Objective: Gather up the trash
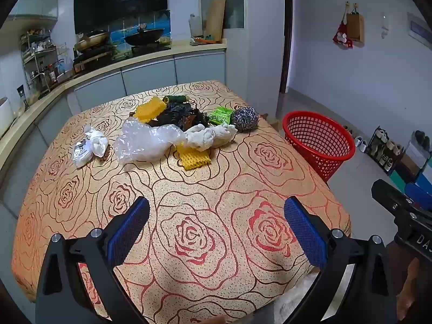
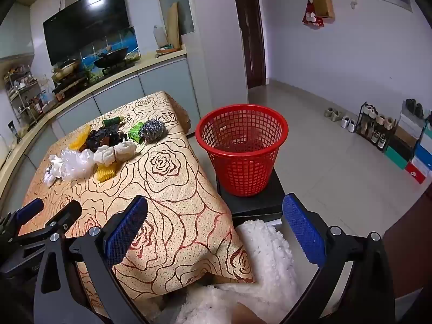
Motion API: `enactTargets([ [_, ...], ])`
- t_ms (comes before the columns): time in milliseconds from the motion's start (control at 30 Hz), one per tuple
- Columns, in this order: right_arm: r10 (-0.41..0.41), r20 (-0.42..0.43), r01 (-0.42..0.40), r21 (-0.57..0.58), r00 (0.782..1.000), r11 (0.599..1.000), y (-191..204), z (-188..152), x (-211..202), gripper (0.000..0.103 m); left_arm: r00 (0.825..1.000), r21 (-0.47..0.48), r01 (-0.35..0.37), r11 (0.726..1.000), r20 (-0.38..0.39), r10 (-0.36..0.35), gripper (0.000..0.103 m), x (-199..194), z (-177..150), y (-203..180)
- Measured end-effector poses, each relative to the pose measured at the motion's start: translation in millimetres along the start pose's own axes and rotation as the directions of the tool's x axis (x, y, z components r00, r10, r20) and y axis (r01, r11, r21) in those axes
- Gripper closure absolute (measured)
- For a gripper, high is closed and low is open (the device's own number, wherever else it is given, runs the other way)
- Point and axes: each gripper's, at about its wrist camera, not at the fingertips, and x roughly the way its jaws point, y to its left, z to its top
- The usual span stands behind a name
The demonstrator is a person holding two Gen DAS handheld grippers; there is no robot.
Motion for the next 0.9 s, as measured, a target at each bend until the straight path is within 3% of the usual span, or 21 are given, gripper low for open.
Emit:
enactTargets([
  [900,-0.002,-0.014,0.002,0.01,1.0,1.0,0.5,-2.5,3.9,0.005,1.0,0.009,-0.006,1.0,0.007,0.006,0.007,-7.3,3.2,-1.9],
])
